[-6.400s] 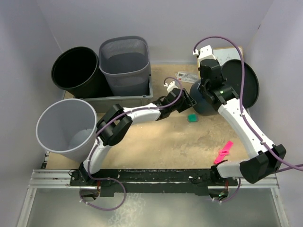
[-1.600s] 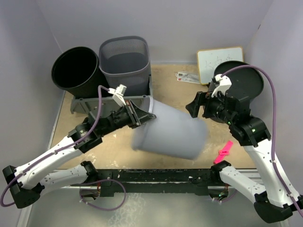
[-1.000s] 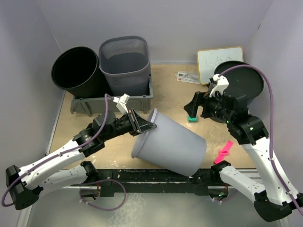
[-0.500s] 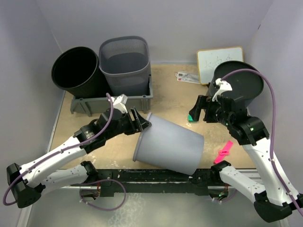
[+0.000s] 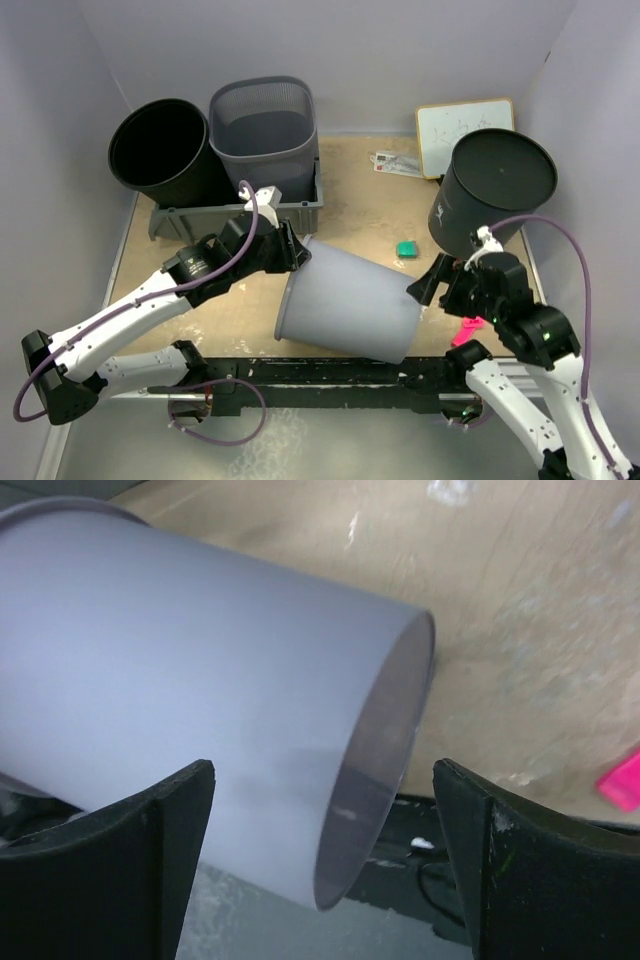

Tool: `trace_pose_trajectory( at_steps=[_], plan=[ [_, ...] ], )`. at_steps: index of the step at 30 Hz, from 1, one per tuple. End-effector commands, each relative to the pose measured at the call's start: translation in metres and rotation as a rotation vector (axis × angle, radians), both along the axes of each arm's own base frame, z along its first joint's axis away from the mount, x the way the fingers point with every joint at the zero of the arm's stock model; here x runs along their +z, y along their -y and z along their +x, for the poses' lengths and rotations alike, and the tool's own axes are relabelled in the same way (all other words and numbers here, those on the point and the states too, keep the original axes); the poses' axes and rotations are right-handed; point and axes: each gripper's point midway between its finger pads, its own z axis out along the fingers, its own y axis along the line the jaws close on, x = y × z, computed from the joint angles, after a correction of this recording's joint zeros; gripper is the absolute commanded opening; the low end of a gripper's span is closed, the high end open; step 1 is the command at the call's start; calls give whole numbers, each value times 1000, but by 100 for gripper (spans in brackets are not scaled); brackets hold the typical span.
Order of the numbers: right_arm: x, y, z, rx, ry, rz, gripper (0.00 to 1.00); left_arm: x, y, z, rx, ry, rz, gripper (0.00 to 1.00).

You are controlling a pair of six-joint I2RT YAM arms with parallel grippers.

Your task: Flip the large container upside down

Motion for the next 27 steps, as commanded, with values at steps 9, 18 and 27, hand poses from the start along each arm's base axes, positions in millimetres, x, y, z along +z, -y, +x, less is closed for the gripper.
trace_pose_trajectory(
  at_steps=[9,18,27],
  plan=[
    [-7,-40,-17,-58,-36,425,40,-36,-14,1,5,-28,133,5],
    [48,-55,-5,69,130,476,0,-49,-9,1,-6,-39,132,2],
    [96,-66,4,163,286,519,0,-62,-4,2,-17,-55,134,2]
  ],
)
